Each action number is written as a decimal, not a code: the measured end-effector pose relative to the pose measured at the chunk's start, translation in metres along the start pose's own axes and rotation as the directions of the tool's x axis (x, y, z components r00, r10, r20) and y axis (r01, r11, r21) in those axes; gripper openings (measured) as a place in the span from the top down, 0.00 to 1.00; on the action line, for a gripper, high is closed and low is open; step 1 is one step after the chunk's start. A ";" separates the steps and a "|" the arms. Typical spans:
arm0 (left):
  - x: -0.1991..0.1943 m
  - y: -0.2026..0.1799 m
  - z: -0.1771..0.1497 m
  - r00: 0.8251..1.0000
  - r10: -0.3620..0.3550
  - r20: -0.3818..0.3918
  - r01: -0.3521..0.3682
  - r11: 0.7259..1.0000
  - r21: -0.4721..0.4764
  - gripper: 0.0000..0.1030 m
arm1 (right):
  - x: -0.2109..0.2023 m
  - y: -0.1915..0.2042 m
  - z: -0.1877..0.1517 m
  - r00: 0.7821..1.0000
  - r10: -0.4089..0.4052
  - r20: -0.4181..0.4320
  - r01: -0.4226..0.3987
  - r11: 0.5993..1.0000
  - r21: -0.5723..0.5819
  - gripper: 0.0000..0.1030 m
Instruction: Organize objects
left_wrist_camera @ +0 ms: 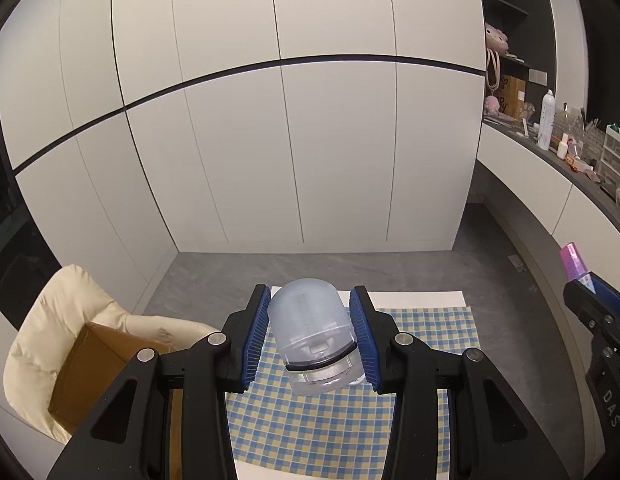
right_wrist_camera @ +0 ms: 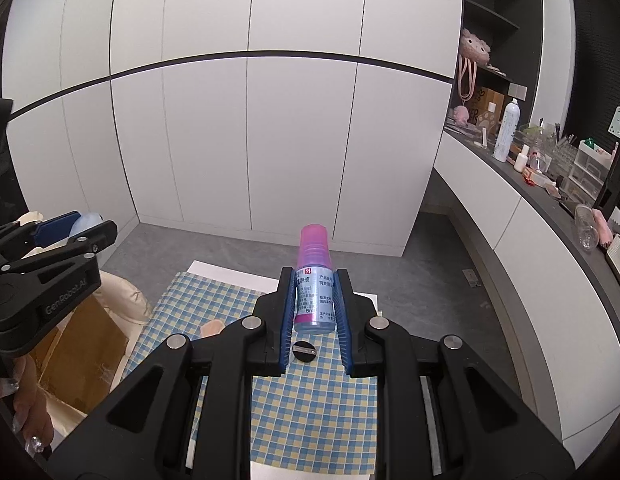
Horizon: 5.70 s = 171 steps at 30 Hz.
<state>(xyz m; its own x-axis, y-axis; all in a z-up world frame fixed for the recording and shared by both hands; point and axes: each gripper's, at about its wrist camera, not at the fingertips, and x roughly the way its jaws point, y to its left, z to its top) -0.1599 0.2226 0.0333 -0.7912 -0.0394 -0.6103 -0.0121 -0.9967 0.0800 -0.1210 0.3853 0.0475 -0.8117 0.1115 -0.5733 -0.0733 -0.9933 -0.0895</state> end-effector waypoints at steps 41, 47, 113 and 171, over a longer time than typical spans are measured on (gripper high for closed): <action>-0.071 0.026 -0.101 0.999 -0.047 -0.012 0.046 0.999 -0.015 0.60 | -0.053 0.003 -0.109 0.994 0.041 -0.103 -0.038 0.999 0.035 0.81; -0.092 0.031 -0.125 0.999 -0.039 -0.009 0.039 0.999 -0.012 0.60 | -0.078 -0.004 -0.132 0.994 0.031 -0.105 -0.027 0.999 0.044 0.81; -0.168 0.079 -0.270 0.992 -0.007 -0.123 0.012 0.999 0.040 0.60 | -0.186 0.007 -0.277 0.967 0.077 -0.243 -0.089 0.995 -0.041 0.81; -0.175 0.288 -0.344 0.905 0.292 -0.310 -0.390 0.862 -0.325 0.60 | -0.136 0.260 -0.243 0.829 0.438 -0.348 -0.554 0.724 -0.410 0.81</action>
<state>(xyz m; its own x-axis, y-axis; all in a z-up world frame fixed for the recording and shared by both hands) 0.1853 -0.0822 -0.1074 -0.5295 -0.3488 -0.7733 0.4968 -0.8664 0.0505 0.1114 0.1190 -0.0960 -0.5036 -0.3319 -0.7977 0.6344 -0.7688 -0.0807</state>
